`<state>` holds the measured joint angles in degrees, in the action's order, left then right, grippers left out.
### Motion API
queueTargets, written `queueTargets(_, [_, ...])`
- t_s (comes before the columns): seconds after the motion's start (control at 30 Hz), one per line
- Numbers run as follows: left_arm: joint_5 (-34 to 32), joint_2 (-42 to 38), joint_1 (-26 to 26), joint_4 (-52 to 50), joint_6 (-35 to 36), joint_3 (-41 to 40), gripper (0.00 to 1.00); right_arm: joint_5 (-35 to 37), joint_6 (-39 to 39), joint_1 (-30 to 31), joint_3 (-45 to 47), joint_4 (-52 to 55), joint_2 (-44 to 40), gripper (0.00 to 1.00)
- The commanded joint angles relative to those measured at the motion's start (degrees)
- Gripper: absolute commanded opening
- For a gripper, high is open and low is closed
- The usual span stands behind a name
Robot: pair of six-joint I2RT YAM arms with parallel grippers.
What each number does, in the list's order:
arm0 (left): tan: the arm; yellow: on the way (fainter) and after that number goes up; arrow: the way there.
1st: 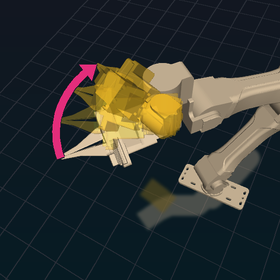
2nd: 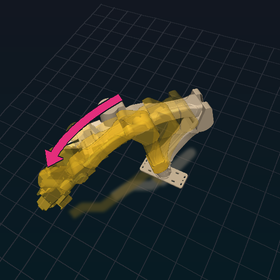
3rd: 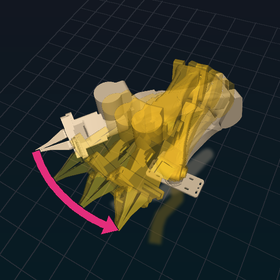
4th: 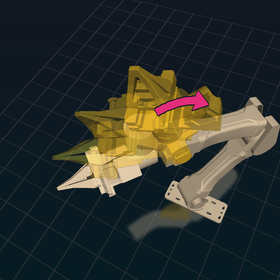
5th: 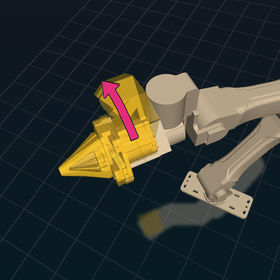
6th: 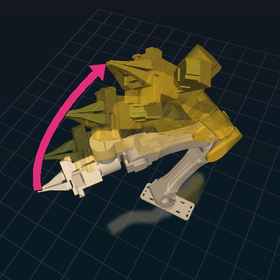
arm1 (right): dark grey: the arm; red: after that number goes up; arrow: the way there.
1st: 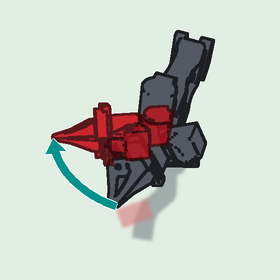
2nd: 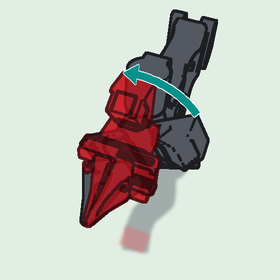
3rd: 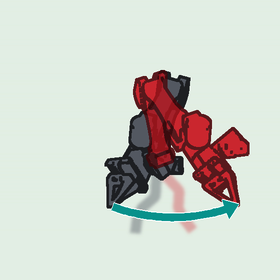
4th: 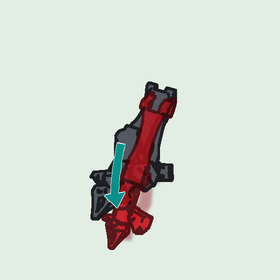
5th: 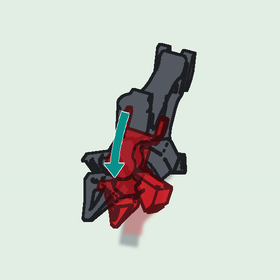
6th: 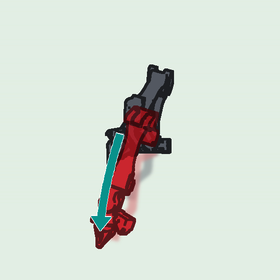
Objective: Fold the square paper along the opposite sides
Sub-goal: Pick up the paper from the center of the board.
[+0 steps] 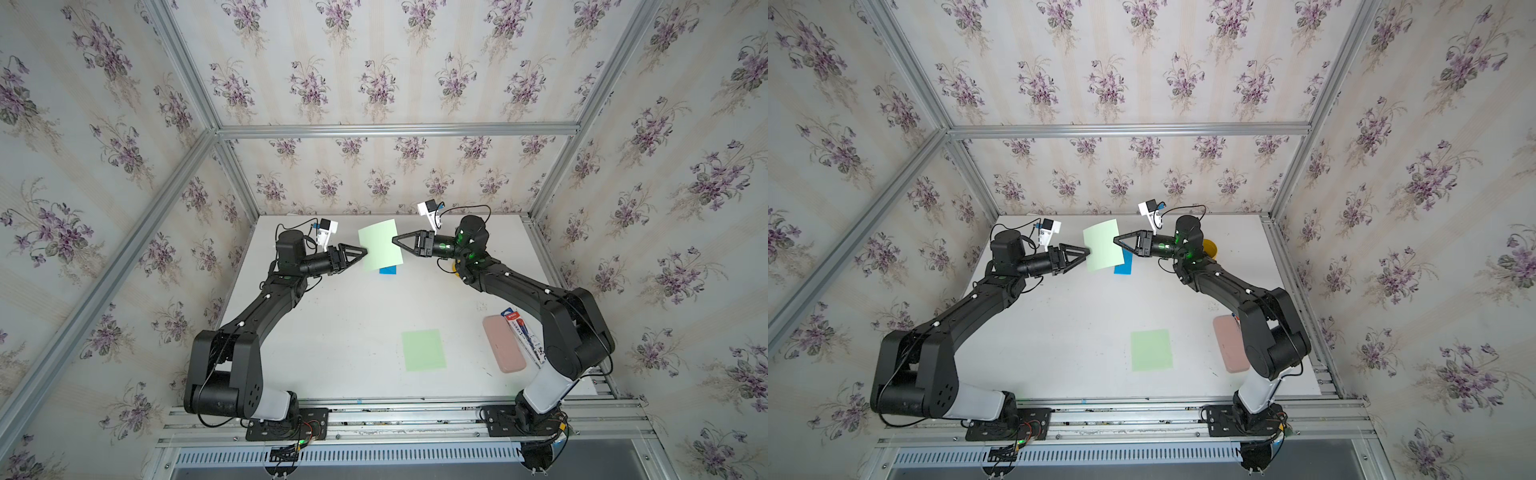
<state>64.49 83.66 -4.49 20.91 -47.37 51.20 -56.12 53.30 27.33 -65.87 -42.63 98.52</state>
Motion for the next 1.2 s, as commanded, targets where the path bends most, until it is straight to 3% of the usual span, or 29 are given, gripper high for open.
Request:
queueTargets(0.0, [0.9,0.1,0.0,4.9,-2.1,-0.3,0.68,0.0,1.6,0.2,0.3,-3.0,0.9,0.00])
queueTargets(0.1, [1.6,-0.2,-0.1,7.4,-3.4,-0.6,0.65,0.1,1.6,0.1,0.3,-3.0,2.1,0.00])
queueTargets(0.27, [1.9,-0.9,-0.1,7.8,-3.3,-0.9,0.50,0.2,0.9,0.1,0.4,-2.2,2.8,0.00])
queueTargets(0.83, [-0.5,-4.0,-0.1,-1.5,2.6,-0.5,0.05,0.9,-2.7,0.0,0.3,2.5,2.2,0.00])
queueTargets(0.93, [-1.0,-4.2,-0.1,-3.4,3.6,-0.2,0.05,0.9,-2.9,-0.1,0.4,2.9,2.2,0.00])
queueTargets(1.03, [-1.0,-4.2,-0.1,-3.7,3.8,0.0,0.15,0.8,-3.0,-0.1,0.4,3.0,2.3,0.00])
queueTargets(1.17, [-1.0,-4.3,-0.1,-3.8,3.7,0.0,0.15,0.8,-3.5,0.0,0.4,3.6,2.2,0.00])
